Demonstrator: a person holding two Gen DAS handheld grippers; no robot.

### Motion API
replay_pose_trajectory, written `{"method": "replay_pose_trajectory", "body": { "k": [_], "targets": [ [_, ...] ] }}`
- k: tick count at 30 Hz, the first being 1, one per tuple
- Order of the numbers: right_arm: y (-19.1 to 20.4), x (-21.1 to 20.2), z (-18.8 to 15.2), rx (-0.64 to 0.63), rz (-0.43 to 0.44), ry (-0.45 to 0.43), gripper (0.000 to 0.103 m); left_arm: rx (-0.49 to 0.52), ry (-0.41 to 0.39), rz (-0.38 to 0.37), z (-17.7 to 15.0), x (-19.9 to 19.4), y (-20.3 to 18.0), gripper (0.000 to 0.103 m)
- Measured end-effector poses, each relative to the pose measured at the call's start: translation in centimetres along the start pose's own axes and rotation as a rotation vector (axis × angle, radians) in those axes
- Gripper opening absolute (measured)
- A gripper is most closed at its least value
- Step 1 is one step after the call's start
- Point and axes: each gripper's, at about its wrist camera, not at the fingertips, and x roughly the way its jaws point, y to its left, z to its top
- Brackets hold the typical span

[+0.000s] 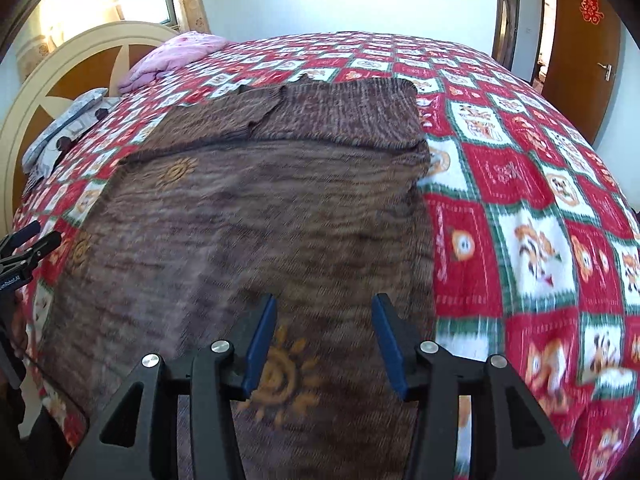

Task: Fold small clothes
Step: 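Fold the held edge inward with the right tool and release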

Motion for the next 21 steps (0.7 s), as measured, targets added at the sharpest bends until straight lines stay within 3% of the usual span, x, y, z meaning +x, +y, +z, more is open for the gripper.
{"method": "replay_pose_trajectory", "body": {
  "k": [14,17,21],
  "targets": [
    [2.3,-4.1,-5.9,-0.044,0.012,0.02,0.051,0.062,0.009,0.0,-4.8,-5.1,1.6,0.102],
    [2.4,-4.4,-6.9,-0.042,0.009,0.032,0.051,0.06,0.041,-0.006,-6.1,-5.5,1.7,0.096],
    [2.6,-4.9,-8.3,-0.042,0.014,0.04,0.051,0.03,0.102,-0.069,-8.1,-6.0,1.8,0.082]
  ]
}}
